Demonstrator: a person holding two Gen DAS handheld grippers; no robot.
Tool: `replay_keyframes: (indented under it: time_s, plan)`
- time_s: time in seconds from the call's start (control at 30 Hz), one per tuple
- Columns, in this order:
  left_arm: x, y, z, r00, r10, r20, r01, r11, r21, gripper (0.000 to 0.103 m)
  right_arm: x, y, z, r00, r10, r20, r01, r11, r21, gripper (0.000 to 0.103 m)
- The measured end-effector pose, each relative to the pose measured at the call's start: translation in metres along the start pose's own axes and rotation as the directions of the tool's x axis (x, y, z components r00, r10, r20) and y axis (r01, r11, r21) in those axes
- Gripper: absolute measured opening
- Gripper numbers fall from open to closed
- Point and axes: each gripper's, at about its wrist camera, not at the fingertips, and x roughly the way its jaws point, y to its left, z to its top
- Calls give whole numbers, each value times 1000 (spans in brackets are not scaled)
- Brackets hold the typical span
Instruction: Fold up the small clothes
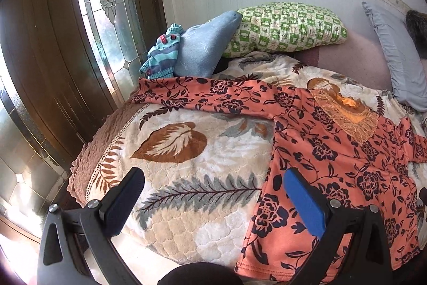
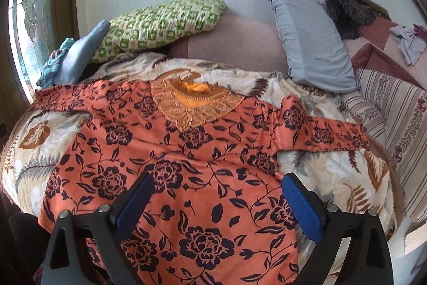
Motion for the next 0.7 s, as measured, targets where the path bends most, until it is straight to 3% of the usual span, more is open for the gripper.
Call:
replay_keyframes:
  time_s: [0.13, 0.27, 0.37, 0.5, 0.63, 0.7]
  plan:
    - [17, -24, -17, 997, -33, -66, 38, 996, 80, 103, 42, -17, -29, 991, 24, -132, -18, 999, 47, 98]
    - [36, -57, -34, 986, -68, -152, 90, 986, 139, 103, 59, -42, -47, 980, 29, -199, -7, 994, 113, 97]
    - [49, -81, -46, 970, -108, -219, 145, 977, 158, 103, 66, -55, -54, 970, 54, -238, -18, 988, 153, 98]
    - [73, -103, -66, 942, -79, -327, 151, 968, 201, 103, 75, -58, -60, 958, 102, -269, -54, 982, 180, 97]
    - [93, -102, -90, 910, -12, -414, 116, 968, 225, 103, 91, -48, -69, 941, 89, -327, -48, 990, 131, 97]
    - [96, -95, -97, 901, -32, -433, 126, 974, 188, 103, 101, -47, -77, 924, 81, -374, -40, 992, 116, 97]
